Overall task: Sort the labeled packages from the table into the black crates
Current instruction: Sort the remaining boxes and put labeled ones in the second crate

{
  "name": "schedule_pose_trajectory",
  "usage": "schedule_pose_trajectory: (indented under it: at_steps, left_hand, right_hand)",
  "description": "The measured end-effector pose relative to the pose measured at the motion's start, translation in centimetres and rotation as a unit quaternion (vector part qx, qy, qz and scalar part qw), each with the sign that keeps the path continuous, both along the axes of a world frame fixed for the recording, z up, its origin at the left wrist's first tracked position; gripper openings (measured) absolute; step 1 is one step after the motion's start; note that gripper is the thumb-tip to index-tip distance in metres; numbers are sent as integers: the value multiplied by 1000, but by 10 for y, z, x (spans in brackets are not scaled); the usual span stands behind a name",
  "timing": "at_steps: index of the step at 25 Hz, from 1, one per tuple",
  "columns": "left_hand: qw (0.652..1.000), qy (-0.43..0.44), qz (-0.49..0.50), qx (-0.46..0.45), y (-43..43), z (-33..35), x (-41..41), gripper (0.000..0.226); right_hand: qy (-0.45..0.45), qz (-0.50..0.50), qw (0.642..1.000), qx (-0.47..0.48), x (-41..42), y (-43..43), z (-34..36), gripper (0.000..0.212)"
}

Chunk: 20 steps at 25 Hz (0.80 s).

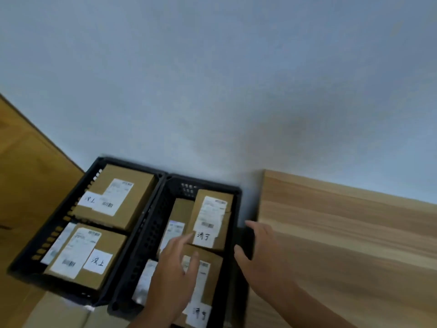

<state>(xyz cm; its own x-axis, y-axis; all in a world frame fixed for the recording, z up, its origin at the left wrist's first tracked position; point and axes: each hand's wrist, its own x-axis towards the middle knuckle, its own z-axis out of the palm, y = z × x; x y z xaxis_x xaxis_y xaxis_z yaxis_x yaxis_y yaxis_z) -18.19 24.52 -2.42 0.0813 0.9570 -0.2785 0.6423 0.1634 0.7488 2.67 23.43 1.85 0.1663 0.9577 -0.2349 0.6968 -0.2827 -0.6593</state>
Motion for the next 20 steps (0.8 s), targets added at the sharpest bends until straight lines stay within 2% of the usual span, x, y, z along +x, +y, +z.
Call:
schedule_pose_trajectory:
  at_steps: [4, 7, 11, 14, 20]
  left_hand:
    - [999, -22, -30, 20, -44, 62, 63, 32]
    - [996, -25, -49, 73, -60, 85, 102, 33]
    - [984, -35, -121, 127, -89, 99, 178, 41]
    - [974, -27, -183, 129, -132, 117, 254, 45]
    - [950, -38, -262, 164, -234, 137, 425, 43]
  right_hand:
    - [-53, -31, 998, 7, 82, -75, 63, 60]
    - [-81, -82, 993, 27, 127, -124, 89, 65]
    - [-117, -172, 976, 66, 180, -194, 105, 61]
    - [-131, -215, 965, 72, 229, -254, 117, 59]
    - [-112, -305, 938, 118, 366, -379, 124, 55]
